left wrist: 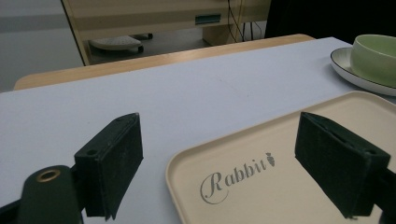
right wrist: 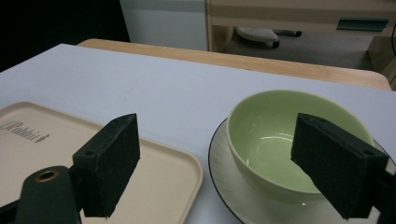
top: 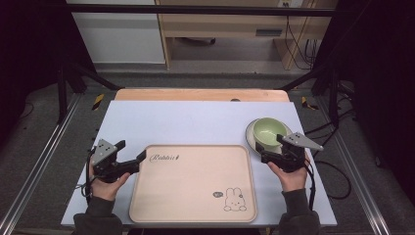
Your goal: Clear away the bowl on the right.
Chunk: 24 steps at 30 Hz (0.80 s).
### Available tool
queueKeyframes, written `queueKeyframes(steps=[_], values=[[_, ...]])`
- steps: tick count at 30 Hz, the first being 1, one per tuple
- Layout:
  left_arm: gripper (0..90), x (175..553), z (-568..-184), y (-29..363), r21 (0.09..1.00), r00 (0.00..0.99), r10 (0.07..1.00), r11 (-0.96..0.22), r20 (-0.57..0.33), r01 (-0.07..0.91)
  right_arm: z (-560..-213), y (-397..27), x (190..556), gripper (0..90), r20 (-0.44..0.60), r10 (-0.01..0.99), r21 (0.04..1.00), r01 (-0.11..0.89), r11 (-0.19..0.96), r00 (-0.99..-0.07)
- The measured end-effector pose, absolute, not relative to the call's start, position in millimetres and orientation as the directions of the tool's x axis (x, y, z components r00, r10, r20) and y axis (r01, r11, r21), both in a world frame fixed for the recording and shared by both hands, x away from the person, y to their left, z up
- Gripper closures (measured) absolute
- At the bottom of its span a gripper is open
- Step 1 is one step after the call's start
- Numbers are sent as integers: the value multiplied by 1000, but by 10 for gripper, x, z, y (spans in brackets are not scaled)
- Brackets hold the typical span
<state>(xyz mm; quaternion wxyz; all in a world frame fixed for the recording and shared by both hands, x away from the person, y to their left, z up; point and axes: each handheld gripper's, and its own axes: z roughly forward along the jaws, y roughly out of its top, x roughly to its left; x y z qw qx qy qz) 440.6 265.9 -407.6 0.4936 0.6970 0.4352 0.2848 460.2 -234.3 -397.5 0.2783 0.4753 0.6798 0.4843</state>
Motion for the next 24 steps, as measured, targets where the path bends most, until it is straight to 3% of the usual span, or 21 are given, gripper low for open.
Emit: queueKeyframes(steps=[24], values=[[151,4425,-4077,2666,936,459,888,-127,-40,328,-4032,-2583,4955,254,72,959,882,466,66,-273]])
